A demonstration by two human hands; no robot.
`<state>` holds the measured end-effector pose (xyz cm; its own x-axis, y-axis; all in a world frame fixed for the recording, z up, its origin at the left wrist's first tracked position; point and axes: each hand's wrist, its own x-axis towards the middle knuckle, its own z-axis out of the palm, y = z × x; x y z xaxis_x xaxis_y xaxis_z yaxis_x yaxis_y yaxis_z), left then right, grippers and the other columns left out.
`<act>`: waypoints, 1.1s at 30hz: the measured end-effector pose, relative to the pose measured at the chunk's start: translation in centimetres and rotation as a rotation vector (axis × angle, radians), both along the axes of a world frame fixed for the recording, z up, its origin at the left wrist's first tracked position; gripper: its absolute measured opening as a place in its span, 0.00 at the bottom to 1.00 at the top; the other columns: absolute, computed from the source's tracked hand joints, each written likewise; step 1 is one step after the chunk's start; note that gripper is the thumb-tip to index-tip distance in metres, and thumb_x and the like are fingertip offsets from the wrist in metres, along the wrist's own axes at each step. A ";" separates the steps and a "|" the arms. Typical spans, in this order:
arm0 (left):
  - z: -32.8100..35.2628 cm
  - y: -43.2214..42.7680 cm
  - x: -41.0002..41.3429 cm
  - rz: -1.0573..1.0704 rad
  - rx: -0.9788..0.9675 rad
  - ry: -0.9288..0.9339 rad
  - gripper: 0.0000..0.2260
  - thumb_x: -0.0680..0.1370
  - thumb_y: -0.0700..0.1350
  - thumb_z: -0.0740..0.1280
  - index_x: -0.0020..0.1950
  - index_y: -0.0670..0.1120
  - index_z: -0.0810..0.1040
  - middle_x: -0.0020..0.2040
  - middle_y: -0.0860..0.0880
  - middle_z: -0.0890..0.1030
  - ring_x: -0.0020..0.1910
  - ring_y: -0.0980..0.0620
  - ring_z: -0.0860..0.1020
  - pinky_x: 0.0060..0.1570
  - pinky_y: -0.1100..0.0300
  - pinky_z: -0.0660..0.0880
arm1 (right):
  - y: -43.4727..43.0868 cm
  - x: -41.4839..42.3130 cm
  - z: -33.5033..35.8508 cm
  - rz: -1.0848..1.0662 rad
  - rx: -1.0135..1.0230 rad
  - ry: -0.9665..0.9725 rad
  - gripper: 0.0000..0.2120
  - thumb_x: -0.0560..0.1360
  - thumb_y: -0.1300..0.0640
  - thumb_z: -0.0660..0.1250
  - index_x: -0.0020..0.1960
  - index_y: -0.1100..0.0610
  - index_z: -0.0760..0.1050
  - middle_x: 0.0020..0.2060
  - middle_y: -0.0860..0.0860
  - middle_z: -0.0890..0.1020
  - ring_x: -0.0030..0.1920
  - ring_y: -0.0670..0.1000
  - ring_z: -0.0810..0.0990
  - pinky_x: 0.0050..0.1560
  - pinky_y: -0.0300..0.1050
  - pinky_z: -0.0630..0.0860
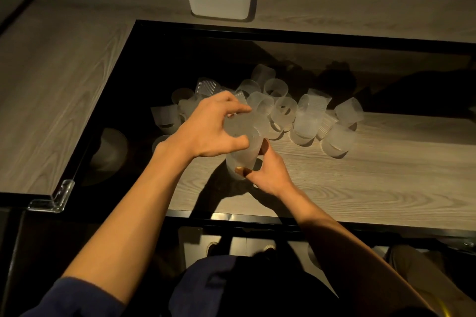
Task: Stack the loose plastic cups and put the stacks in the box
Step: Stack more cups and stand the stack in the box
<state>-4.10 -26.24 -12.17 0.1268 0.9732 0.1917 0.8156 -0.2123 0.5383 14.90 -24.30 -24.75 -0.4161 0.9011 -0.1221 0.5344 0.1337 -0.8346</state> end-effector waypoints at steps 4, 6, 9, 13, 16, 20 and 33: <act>-1.2 0.3 0.2 -0.005 -0.083 0.012 0.33 0.67 0.55 0.76 0.71 0.50 0.75 0.60 0.54 0.72 0.55 0.58 0.70 0.45 0.71 0.64 | -0.1 0.2 0.1 0.003 0.001 -0.003 0.41 0.67 0.50 0.82 0.74 0.50 0.65 0.65 0.46 0.77 0.63 0.45 0.75 0.52 0.27 0.68; -2.1 0.2 0.0 -0.006 -0.125 -0.010 0.36 0.67 0.58 0.75 0.74 0.51 0.73 0.62 0.54 0.72 0.57 0.58 0.69 0.48 0.70 0.64 | 0.0 0.2 0.0 0.004 -0.004 -0.010 0.42 0.67 0.49 0.82 0.74 0.49 0.64 0.65 0.46 0.77 0.64 0.46 0.75 0.53 0.29 0.70; -3.1 -0.4 -0.6 -0.013 -0.177 -0.081 0.37 0.68 0.59 0.76 0.76 0.56 0.69 0.64 0.57 0.71 0.59 0.61 0.69 0.53 0.69 0.64 | 0.0 0.1 -0.2 0.001 -0.016 -0.015 0.44 0.66 0.47 0.82 0.75 0.47 0.62 0.66 0.46 0.77 0.65 0.48 0.75 0.60 0.42 0.76; -5.2 -1.1 -1.6 0.103 -0.109 -0.425 0.28 0.75 0.59 0.69 0.74 0.53 0.71 0.62 0.55 0.76 0.60 0.64 0.74 0.59 0.70 0.72 | 0.0 0.2 -0.2 0.001 -0.021 -0.031 0.45 0.66 0.47 0.82 0.75 0.49 0.62 0.68 0.48 0.76 0.67 0.49 0.74 0.65 0.46 0.74; -8.3 -1.8 -3.6 0.599 -0.016 -0.400 0.22 0.77 0.53 0.71 0.69 0.47 0.76 0.60 0.50 0.78 0.59 0.55 0.77 0.62 0.56 0.76 | 0.0 0.2 0.0 -0.006 -0.033 -0.030 0.45 0.66 0.47 0.82 0.75 0.50 0.62 0.69 0.48 0.76 0.68 0.49 0.74 0.64 0.42 0.71; -11.3 -3.4 -6.3 0.959 -0.327 -0.114 0.36 0.72 0.54 0.75 0.76 0.45 0.66 0.72 0.41 0.69 0.70 0.38 0.69 0.68 0.43 0.70 | -0.1 0.1 0.2 -0.013 -0.039 -0.043 0.44 0.67 0.48 0.82 0.75 0.51 0.63 0.68 0.48 0.76 0.67 0.48 0.74 0.63 0.39 0.69; -15.3 -4.0 -9.7 0.946 -0.434 -0.308 0.36 0.74 0.46 0.76 0.78 0.43 0.63 0.73 0.40 0.72 0.72 0.39 0.70 0.71 0.45 0.68 | -0.5 -0.1 0.5 -0.012 -0.039 -0.054 0.44 0.67 0.49 0.82 0.75 0.48 0.61 0.66 0.45 0.76 0.63 0.41 0.72 0.54 0.25 0.63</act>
<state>-13.76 -30.25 -27.45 -0.7054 0.6436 -0.2971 0.3653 0.6892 0.6258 14.76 -24.79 -24.26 -0.3971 0.9001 -0.1790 0.5798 0.0949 -0.8092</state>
